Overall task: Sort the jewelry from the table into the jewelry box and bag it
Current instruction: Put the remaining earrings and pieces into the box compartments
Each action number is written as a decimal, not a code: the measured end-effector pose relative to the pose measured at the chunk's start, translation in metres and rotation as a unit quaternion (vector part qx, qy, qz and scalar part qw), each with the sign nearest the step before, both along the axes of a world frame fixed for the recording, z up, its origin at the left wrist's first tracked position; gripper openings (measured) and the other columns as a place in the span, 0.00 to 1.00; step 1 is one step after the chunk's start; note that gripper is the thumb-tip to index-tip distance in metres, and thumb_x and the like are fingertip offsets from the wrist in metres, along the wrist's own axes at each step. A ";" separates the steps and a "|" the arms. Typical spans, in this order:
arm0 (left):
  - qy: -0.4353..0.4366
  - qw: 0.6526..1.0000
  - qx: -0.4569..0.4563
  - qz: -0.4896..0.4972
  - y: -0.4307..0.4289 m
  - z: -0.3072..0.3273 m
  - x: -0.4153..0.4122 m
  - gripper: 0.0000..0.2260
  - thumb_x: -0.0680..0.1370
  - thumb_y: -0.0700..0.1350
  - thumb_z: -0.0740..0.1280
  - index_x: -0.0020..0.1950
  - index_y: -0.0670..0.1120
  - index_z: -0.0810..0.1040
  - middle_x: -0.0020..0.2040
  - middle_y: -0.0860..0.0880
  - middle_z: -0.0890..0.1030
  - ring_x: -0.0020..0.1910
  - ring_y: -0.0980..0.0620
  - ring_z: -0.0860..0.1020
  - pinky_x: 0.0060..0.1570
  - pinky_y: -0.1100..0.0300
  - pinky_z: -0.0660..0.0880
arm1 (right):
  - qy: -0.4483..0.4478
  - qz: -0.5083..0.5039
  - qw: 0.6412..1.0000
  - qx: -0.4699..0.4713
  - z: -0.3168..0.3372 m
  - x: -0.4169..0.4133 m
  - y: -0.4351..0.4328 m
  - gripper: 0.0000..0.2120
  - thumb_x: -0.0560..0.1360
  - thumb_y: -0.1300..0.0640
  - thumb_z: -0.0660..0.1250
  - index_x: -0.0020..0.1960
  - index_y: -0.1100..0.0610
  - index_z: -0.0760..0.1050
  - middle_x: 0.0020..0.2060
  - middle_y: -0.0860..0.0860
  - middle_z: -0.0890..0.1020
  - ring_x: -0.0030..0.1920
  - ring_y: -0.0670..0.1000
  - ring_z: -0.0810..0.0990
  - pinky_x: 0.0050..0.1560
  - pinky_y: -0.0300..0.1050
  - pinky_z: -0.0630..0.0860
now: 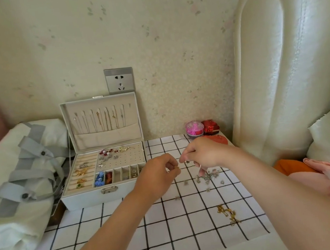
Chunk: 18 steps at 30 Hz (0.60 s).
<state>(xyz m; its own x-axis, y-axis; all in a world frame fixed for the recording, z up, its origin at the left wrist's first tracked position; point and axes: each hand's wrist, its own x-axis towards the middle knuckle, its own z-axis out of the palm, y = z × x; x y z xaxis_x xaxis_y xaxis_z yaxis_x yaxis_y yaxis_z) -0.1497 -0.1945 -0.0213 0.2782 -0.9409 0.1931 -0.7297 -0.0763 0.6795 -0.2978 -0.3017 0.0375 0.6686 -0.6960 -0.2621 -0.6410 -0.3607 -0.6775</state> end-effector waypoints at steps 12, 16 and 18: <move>0.232 0.963 -0.058 0.124 0.040 0.042 0.077 0.05 0.74 0.42 0.74 0.47 0.45 0.81 0.43 0.47 0.84 0.41 0.49 0.84 0.45 0.51 0.83 | -0.229 -0.015 0.973 0.000 0.003 0.111 0.036 0.05 0.78 0.59 0.70 0.49 0.51 0.84 0.32 0.49 0.82 0.30 0.50 0.77 0.31 0.45 0.78; 0.228 0.960 -0.075 0.140 0.047 0.041 0.099 0.06 0.73 0.42 0.75 0.47 0.44 0.81 0.40 0.45 0.84 0.38 0.49 0.84 0.44 0.53 0.82 | -0.249 -0.011 0.968 0.024 0.002 0.135 0.044 0.05 0.77 0.59 0.71 0.51 0.54 0.85 0.33 0.54 0.84 0.29 0.48 0.78 0.31 0.43 0.79; 0.216 0.963 -0.079 0.141 0.047 0.041 0.107 0.05 0.73 0.42 0.75 0.46 0.45 0.80 0.39 0.46 0.83 0.35 0.52 0.82 0.42 0.56 0.81 | -0.243 -0.007 0.969 0.036 0.000 0.142 0.044 0.04 0.78 0.59 0.71 0.50 0.54 0.85 0.36 0.57 0.84 0.31 0.49 0.78 0.31 0.44 0.79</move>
